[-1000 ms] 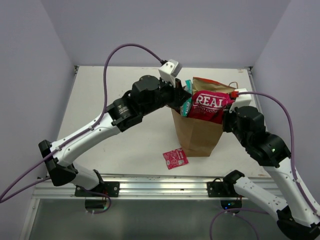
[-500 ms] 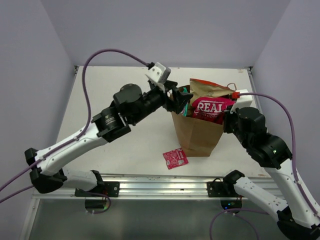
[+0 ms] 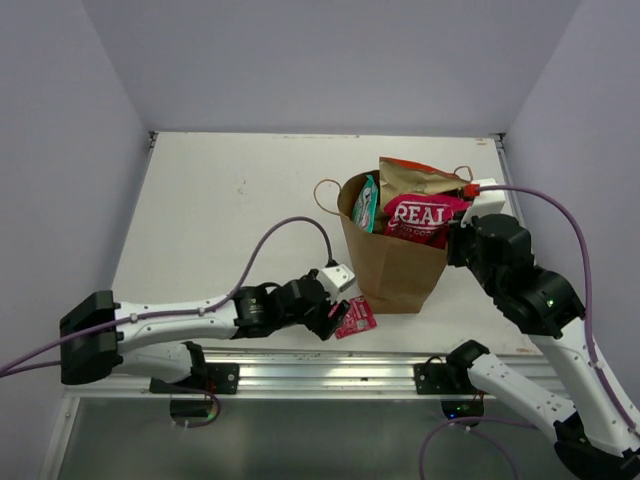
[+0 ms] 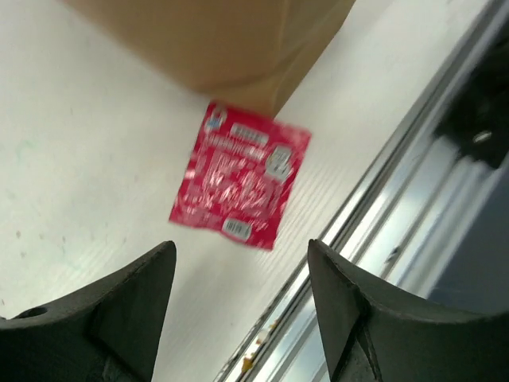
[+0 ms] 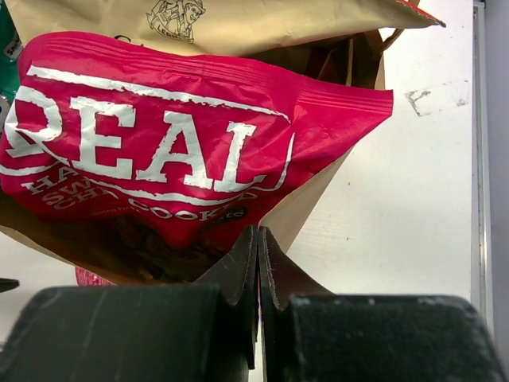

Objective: Place the snacks into the paper bag

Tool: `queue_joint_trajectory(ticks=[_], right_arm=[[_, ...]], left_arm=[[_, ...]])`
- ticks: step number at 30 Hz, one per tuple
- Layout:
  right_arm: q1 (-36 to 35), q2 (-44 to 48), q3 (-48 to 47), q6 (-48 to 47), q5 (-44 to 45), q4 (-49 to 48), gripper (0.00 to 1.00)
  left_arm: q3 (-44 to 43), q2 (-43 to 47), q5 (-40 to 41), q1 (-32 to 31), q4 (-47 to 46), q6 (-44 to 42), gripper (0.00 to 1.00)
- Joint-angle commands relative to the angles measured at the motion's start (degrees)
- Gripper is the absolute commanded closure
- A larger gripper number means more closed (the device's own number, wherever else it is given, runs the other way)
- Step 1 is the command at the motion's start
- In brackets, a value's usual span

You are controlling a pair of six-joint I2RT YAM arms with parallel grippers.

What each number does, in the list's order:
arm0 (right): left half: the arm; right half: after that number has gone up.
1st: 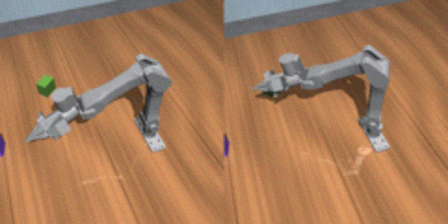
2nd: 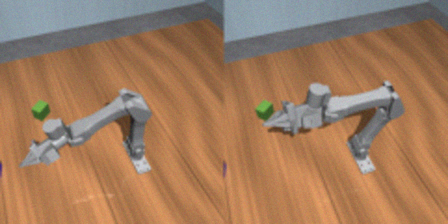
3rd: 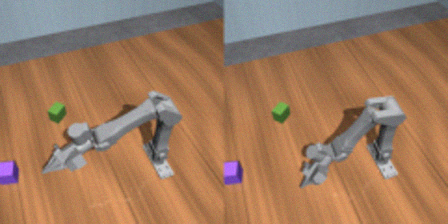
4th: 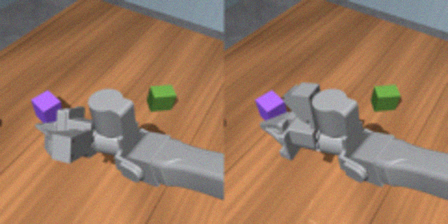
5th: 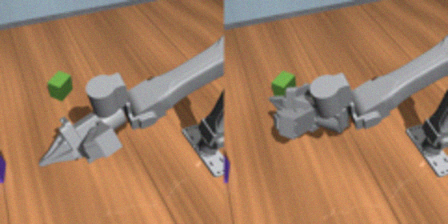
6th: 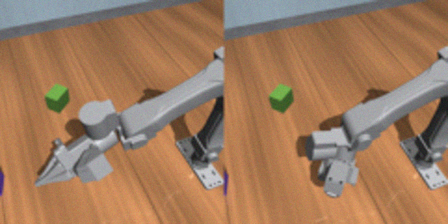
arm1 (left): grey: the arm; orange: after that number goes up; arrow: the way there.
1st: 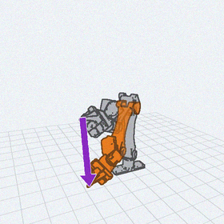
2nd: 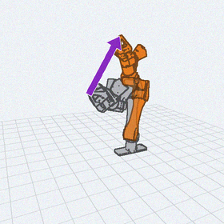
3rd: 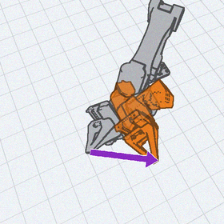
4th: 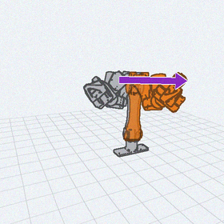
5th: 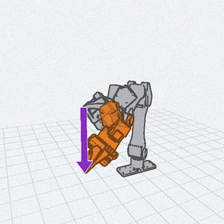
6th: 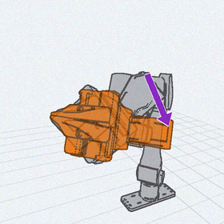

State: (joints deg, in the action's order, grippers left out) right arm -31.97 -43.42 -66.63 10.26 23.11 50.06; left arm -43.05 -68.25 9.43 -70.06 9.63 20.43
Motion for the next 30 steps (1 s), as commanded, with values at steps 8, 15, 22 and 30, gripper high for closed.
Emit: queue_joint_trajectory(ticks=[8,15,22,30], right_arm=[[-0.20,0.70,-2.36,-0.15,0.70,1.70,1.00],[-0.20,1.05,-2.19,-0.15,1.06,1.97,1.00],[-0.20,1.32,-2.01,-0.24,1.06,1.88,1.00],[-0.29,1.32,-2.01,-0.51,0.70,2.05,1.00]], left_arm=[[4.81,-8.65,7.09,-0.16,-11.71,2.08,0.30],[6.04,-13.40,3.94,-0.07,-16.39,1.29,0.29],[7.71,-15.86,1.64,0.19,-19.90,1.28,0.29],[7.36,-21.48,0.76,0.37,-23.77,0.49,0.27]])
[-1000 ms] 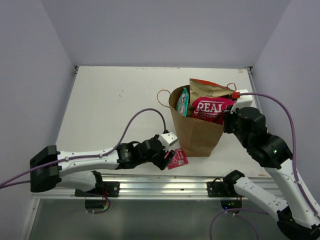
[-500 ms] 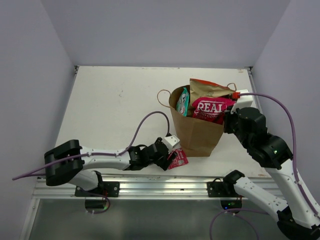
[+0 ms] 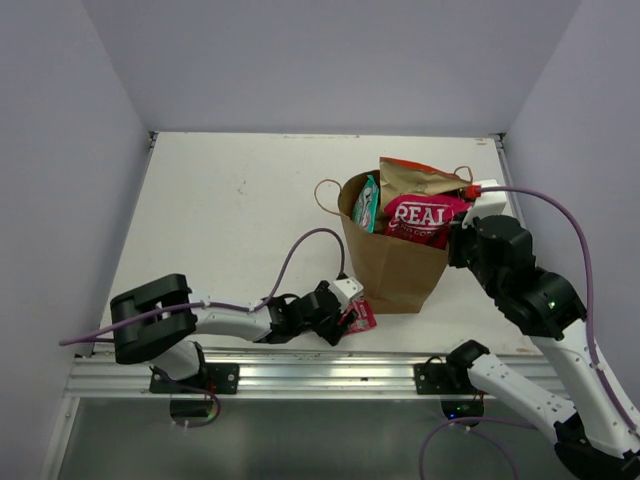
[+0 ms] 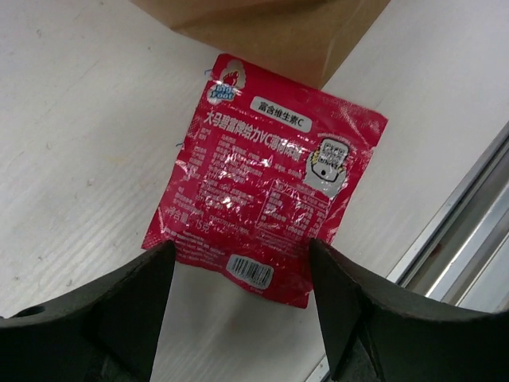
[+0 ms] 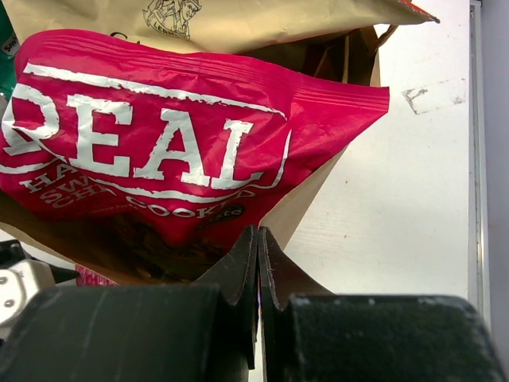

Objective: Place the snacks into the paper bag

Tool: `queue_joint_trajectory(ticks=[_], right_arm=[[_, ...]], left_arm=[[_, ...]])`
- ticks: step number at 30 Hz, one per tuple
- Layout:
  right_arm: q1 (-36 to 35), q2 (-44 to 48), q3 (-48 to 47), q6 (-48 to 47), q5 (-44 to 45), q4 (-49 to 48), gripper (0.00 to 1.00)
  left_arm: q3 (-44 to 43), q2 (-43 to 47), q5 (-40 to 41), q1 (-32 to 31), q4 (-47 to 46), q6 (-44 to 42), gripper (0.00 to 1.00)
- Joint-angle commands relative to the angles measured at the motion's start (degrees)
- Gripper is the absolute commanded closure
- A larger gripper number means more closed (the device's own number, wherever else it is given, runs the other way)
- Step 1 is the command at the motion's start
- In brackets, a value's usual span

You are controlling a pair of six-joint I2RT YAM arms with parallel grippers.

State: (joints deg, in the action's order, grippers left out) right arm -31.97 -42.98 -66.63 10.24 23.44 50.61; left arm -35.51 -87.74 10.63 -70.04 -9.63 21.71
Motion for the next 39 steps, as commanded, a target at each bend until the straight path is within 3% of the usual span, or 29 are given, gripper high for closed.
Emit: queue_joint_trajectory(ticks=[1,3,6,7,9,10,12,16,18,22,26,33,39], right_arm=[[-0.20,0.88,-2.01,-0.40,0.38,1.51,1.00],[-0.29,0.97,-1.92,-0.48,0.38,1.51,1.00],[-0.20,1.14,-1.92,-0.48,0.46,1.42,1.00],[-0.29,1.15,-1.92,-0.48,0.46,1.51,1.00],[-0.20,1.32,-1.84,-0.48,0.64,1.51,1.00],[-0.20,1.32,-1.84,-0.57,0.81,1.60,1.00],[-0.29,1.32,-1.66,-0.66,0.90,1.60,1.00],[-0.20,1.23,-1.66,-0.57,0.73,1.42,1.00],[-0.29,1.06,-1.75,-0.66,0.90,1.60,1.00],[-0.29,0.88,-1.92,-0.75,0.90,1.68,1.00],[-0.20,1.14,-1.84,-0.66,0.99,1.69,1.00],[-0.29,1.23,-1.31,-0.66,0.73,1.25,1.00],[-0.20,0.88,-1.75,-0.92,-0.06,0.98,1.00]], left_arm=[[0.00,-2.51,-0.53,0.34,-4.96,-0.71,0.28],[-0.18,-4.09,-0.53,0.34,-5.84,-0.88,0.29],[-0.79,-6.38,0.35,0.26,-5.67,-0.53,0.46],[-0.79,-6.82,0.44,0.26,-5.66,-0.36,0.58],[-0.70,-6.92,0.70,0.26,-5.75,0.08,0.72],[-0.53,-6.65,0.97,0.26,-5.75,0.17,0.88],[-0.44,-5.34,1.67,0.26,-5.32,0.08,1.00],[-2.45,-0.16,4.65,-0.27,1.42,-0.79,1.00],[-4.04,7.21,5.97,-2.46,4.60,-2.11,1.00],[-13.32,19.70,10.88,-7.38,14.95,-6.15,1.00],[-22.22,27.08,16.95,-9.67,16.93,-10.37,1.00],[-26.36,23.60,25.84,-9.59,-0.81,-27.85,1.00],[-31.55,12.35,18.20,-4.58,-8.73,-34.89,1.00]])
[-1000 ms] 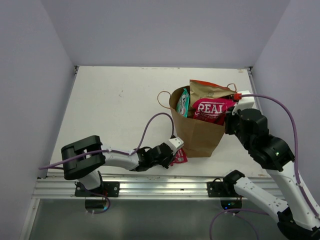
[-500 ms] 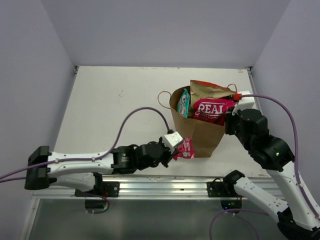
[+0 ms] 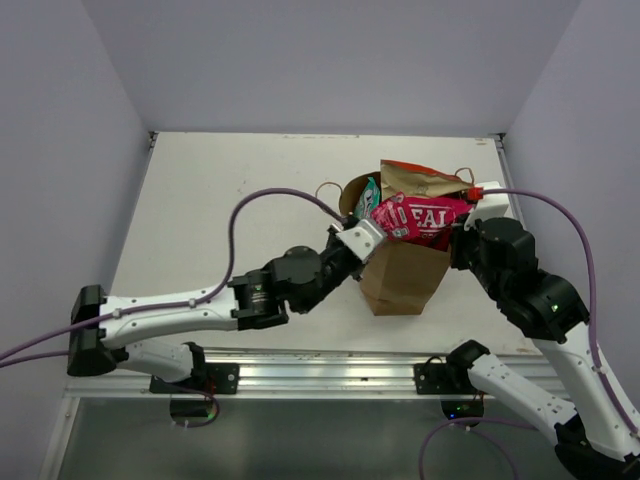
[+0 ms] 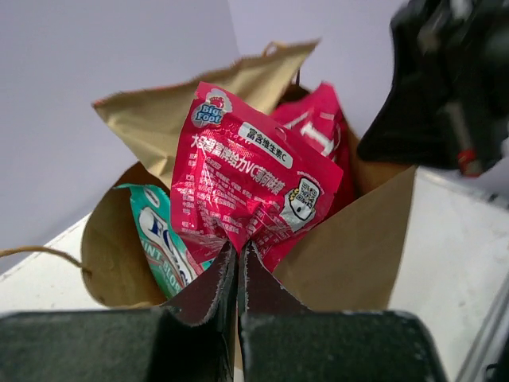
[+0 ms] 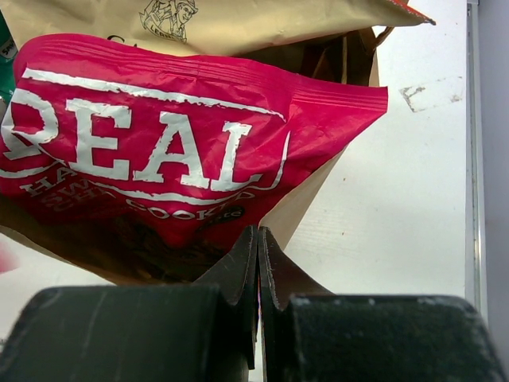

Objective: Place the snacks into the paper bag

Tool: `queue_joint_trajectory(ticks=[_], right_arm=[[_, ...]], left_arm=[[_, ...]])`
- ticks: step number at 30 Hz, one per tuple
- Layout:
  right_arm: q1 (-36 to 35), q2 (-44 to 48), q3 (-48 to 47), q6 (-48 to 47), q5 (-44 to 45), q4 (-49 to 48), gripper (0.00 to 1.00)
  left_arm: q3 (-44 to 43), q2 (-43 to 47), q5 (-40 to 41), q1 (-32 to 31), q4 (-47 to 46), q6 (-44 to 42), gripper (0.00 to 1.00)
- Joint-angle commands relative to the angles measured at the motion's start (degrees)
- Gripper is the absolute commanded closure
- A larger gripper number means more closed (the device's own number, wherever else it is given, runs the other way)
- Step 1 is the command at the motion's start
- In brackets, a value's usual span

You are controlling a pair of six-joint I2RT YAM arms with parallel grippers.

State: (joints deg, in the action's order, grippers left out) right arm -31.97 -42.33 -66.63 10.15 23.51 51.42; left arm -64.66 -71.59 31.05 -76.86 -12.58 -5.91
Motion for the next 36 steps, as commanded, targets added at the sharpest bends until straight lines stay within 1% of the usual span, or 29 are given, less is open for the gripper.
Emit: queue_joint_trajectory(ticks=[1,5,7,12,15,18,20,25,29,32,34,36], right_arm=[[-0.20,0.31,-1.66,-0.75,-0.04,0.17,1.00],[-0.20,1.02,-1.57,-0.75,0.05,0.44,1.00],[-0.20,1.10,-1.66,-0.75,0.05,0.61,1.00],[-0.20,0.93,-1.48,-0.84,-0.13,0.44,1.00],[-0.20,0.67,-1.48,-0.84,-0.48,0.26,1.00],[-0.20,0.93,-1.66,-0.84,-0.39,0.44,1.00],[-0.20,1.19,-1.57,-0.84,-0.04,0.52,1.00],[-0.20,1.54,-1.57,-0.75,-0.13,0.79,1.00],[-0.29,1.54,-1.92,-0.66,-0.13,1.05,1.00],[-0.20,1.54,-2.10,-0.57,-0.30,1.05,1.00],[-0.20,1.54,-2.10,-0.31,-0.30,1.05,1.00],[-0.29,1.20,-2.36,-0.31,0.22,1.31,1.00]], left_arm=[[-3.01,-5.73,-3.96,2.85,-6.66,-8.14,1.00],[-4.51,-9.35,-6.08,6.62,-8.69,-10.34,1.00],[-4.68,-10.14,-6.26,7.25,-10.35,-11.92,1.00],[-5.38,-10.67,-6.79,7.86,-12.29,-12.46,1.00],[-8.10,-12.43,-7.67,8.66,-10.11,-12.72,1.00],[-10.65,-14.10,-9.16,8.92,-5.63,-12.63,1.00],[-11.45,-14.80,-10.30,8.92,-0.72,-12.02,1.00],[-9.70,-14.28,-10.22,8.83,4.03,-11.58,1.00],[-7.59,-13.05,-13.81,8.83,9.41,-10.26,1.00],[-5.13,-12.43,-13.29,8.83,11.34,-10.00,1.00],[-5.03,-11.99,-13.99,8.83,12.40,-9.73,1.00],[-5.99,-11.64,-15.22,8.83,16.00,-9.30,1.00]])
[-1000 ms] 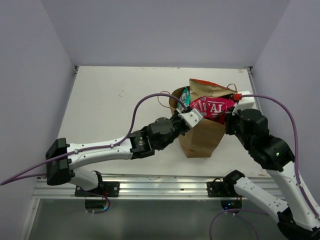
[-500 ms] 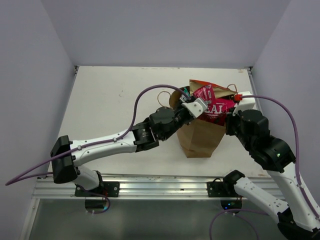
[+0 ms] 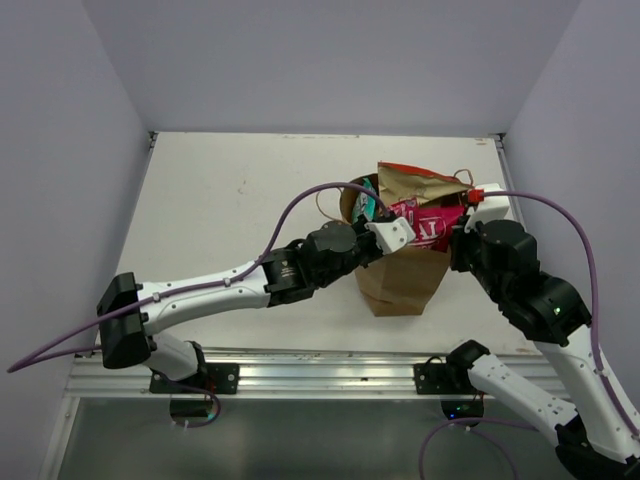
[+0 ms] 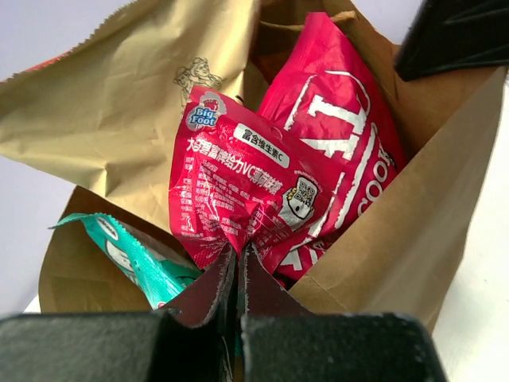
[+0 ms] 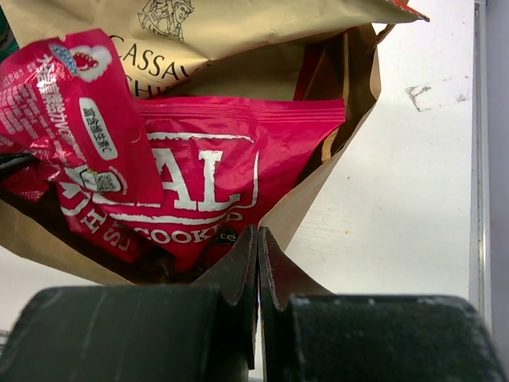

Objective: Place the snacks into the paper bag

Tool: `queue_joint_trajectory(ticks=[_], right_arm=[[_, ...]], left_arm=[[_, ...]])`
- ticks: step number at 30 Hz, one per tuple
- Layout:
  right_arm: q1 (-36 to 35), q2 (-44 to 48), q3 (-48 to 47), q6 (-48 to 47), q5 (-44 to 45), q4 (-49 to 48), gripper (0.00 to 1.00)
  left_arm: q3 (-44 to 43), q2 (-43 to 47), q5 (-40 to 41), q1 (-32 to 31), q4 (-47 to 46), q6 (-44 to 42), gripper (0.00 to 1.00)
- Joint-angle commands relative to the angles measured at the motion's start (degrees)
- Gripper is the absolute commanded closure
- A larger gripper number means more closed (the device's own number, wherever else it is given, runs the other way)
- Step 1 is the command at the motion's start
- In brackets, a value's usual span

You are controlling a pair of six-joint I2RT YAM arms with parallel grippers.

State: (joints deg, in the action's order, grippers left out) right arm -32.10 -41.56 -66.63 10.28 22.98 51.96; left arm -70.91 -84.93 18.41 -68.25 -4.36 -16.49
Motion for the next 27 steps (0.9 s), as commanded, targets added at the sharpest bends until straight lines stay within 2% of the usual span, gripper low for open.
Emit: queue_joint_trajectory(ticks=[1,5,6,8,9,10,13,14,18,21,24,27], right_arm=[[-0.07,0.43,-2.54,-0.53,0.83,1.03,1.00],[-0.07,0.43,-2.63,-0.53,0.84,1.03,1.00],[-0.07,0.34,-2.54,-0.44,0.84,1.03,1.00],[-0.07,0.17,-2.45,-0.44,0.75,0.95,1.00],[-0.16,0.08,-2.45,-0.44,0.49,0.86,1.00],[-0.16,-0.10,-2.45,-0.44,0.40,0.77,1.00],[-0.16,-0.45,-2.45,-0.44,0.13,0.51,1.00],[-0.16,-0.54,-2.28,-0.44,0.05,0.51,1.00],[-0.16,-0.98,-2.28,-0.44,-0.22,-0.02,1.00],[-0.07,-1.15,-2.28,-0.44,-0.31,-0.20,1.00],[-0.07,-1.24,-2.28,-0.44,-0.22,-0.28,1.00],[-0.07,-1.24,-2.10,-0.35,-0.31,-0.55,1.00]], left_arm=[[-0.18,2.13,-3.55,0.13,9.53,1.37,1.00],[-1.59,3.18,-2.95,-0.31,12.35,1.46,1.00],[-1.86,3.45,-2.77,-0.31,12.45,1.46,0.95],[-1.95,4.50,-2.07,-0.39,12.10,1.64,0.78],[-1.95,4.94,-1.72,-0.39,11.75,1.64,0.59],[-1.86,5.81,-0.67,-0.48,10.53,1.64,0.49],[-1.86,7.66,3.18,-0.83,5.71,1.11,0.32],[-2.55,7.93,4.08,-0.92,5.07,1.02,0.30],[-3.70,10.39,7.33,-1.80,-7.64,-0.29,0.27],[-5.63,12.06,8.21,-2.15,-11.71,0.93,0.25],[-8.70,12.15,13.65,-2.15,-10.24,2.25,0.25],[-9.68,12.07,23.48,-2.07,-7.44,3.13,0.15]])
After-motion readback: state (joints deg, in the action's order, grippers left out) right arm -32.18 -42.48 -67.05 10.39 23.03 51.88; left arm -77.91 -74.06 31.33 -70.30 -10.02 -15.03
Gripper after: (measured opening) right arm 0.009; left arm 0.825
